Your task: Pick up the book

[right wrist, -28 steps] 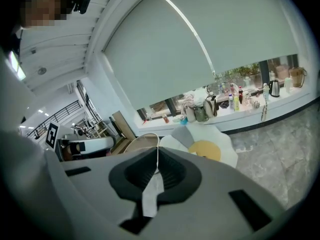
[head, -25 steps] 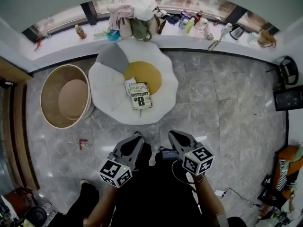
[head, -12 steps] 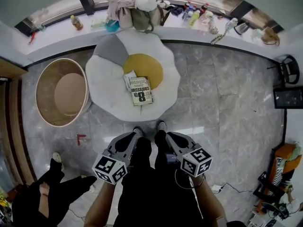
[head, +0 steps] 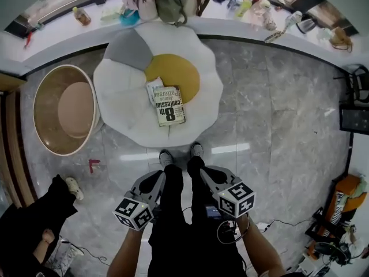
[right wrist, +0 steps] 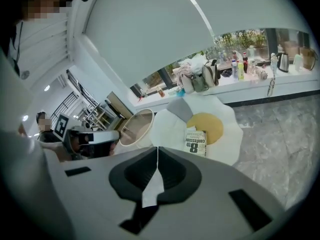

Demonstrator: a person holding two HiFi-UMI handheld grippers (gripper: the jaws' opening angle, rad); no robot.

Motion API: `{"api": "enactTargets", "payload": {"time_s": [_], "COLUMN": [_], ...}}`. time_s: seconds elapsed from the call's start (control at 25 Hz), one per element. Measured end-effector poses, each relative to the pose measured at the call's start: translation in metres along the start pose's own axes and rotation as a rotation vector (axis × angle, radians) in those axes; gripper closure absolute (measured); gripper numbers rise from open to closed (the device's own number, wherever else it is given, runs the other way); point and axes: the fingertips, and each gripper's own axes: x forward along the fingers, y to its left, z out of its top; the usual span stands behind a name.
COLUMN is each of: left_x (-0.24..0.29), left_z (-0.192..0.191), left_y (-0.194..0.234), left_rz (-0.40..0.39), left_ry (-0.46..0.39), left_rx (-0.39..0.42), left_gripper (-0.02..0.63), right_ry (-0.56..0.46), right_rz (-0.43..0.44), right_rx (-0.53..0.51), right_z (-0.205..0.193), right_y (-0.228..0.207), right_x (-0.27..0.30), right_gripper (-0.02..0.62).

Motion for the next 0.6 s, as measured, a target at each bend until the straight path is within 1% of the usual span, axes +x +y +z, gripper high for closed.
{"api": "enactTargets", "payload": {"time_s": [0.16, 0.28, 0.4, 0.6], "left_x": [0.049, 0.082, 0.114, 0.165], "left_z": [-0.023, -0.035, -0.043, -0.067], "left_y": [0.045, 0.073, 0.093, 0.123], "left_rz": [0.028, 0.041, 0.022, -0.006], "left_ry": [0.006, -0.002, 0.004, 0.046], "left_rx": [-0.077, -0.172, -0.251, -0.313], "left_gripper": [0.591, 0.591, 0.591, 0.589], "right_ry": [0.028, 0.047, 0.041, 0.051], "right_rz": [0.021, 0.032, 0.024, -0.005], "right_rx": [0.014, 0.025, 0.053, 0.100], "right_z": [-0.021, -0.031, -0.035, -0.052], "right_y": [-0.014, -0.024, -0.038, -0.070], "right_x": [0.015, 0.020, 0.021, 0.023], "right_gripper": [0.577, 0.577, 0.577, 0.577]}}
